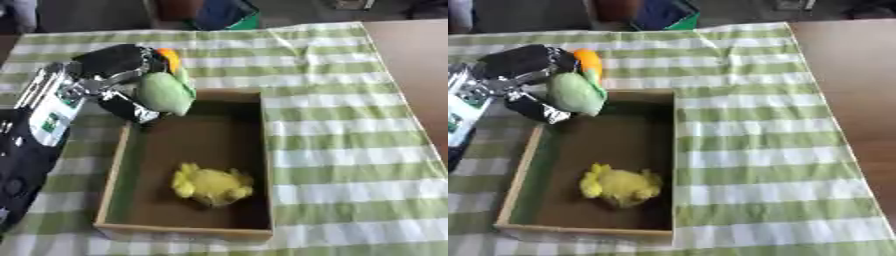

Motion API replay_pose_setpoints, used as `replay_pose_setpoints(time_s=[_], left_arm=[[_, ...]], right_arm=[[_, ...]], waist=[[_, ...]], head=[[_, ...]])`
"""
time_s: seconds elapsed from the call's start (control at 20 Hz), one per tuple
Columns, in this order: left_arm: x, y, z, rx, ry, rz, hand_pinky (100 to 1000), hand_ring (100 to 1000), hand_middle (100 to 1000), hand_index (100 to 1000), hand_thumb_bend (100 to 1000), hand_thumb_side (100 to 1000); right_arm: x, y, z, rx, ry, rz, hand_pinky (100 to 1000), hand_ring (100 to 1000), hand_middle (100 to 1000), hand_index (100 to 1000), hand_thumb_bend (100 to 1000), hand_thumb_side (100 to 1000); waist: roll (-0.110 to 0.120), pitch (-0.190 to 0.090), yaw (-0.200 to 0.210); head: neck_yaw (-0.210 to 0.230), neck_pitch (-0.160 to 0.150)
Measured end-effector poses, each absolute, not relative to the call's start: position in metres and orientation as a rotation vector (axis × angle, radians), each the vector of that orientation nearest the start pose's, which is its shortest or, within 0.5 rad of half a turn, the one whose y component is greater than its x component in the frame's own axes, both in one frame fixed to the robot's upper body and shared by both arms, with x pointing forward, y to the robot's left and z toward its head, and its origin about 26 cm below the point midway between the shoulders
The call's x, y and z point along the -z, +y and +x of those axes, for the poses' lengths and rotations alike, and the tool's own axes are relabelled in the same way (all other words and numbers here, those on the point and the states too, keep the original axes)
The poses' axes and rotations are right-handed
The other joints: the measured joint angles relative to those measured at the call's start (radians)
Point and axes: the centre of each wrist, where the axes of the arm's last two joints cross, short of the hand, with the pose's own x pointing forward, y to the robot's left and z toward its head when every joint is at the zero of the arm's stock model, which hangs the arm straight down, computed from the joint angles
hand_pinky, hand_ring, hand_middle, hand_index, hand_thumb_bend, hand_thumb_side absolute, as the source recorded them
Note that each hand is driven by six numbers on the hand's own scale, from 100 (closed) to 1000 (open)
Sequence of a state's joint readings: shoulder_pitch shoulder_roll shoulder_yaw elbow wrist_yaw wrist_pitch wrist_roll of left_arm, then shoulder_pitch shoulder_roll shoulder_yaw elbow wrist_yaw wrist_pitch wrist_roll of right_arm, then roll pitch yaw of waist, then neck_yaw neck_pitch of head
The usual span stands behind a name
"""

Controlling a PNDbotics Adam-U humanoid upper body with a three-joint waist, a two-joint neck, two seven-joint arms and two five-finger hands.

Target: Pick up objects on the table and place them in the box.

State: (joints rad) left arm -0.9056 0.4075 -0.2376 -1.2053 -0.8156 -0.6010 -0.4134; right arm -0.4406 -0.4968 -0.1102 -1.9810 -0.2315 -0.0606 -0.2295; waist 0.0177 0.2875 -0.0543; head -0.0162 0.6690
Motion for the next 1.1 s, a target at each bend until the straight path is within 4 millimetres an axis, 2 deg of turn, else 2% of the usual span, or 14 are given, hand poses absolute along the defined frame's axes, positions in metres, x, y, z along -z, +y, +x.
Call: replay_pose_setpoints(time_s=[0.55, 0.75, 1.0, 1.1], left_arm=[[-0.215, 0.203, 0.46, -2.516, 2.133, -0.882, 401, 605, 556, 671, 100, 249], [-0.209, 0.199, 0.461, -2.542, 2.087, -0.887, 377, 589, 539, 650, 100, 248], [-0.216, 0.189, 0.452, -2.45, 2.034, -0.935, 355, 572, 521, 641, 100, 244], [-0.225, 0.185, 0.446, -2.387, 2.016, -0.942, 350, 569, 518, 639, 100, 244]], right_arm=[[-0.266, -0.297, 0.306, -0.081, -2.496, -0.198, 733, 749, 608, 858, 100, 870], [-0.266, -0.297, 0.306, -0.081, -2.494, -0.198, 733, 748, 607, 857, 100, 871], [-0.263, -0.298, 0.305, -0.082, -2.48, -0.202, 733, 748, 606, 856, 100, 872], [-0.261, -0.299, 0.305, -0.083, -2.472, -0.204, 733, 748, 606, 856, 100, 871]], waist=[[0.003, 0.002, 0.0], [0.003, 0.002, 0.0], [0.005, 0.003, 0.008], [0.007, 0.003, 0.011]], head=[[-0.001, 0.0], [-0.002, -0.001], [-0.009, 0.0], [-0.013, 0.003]])
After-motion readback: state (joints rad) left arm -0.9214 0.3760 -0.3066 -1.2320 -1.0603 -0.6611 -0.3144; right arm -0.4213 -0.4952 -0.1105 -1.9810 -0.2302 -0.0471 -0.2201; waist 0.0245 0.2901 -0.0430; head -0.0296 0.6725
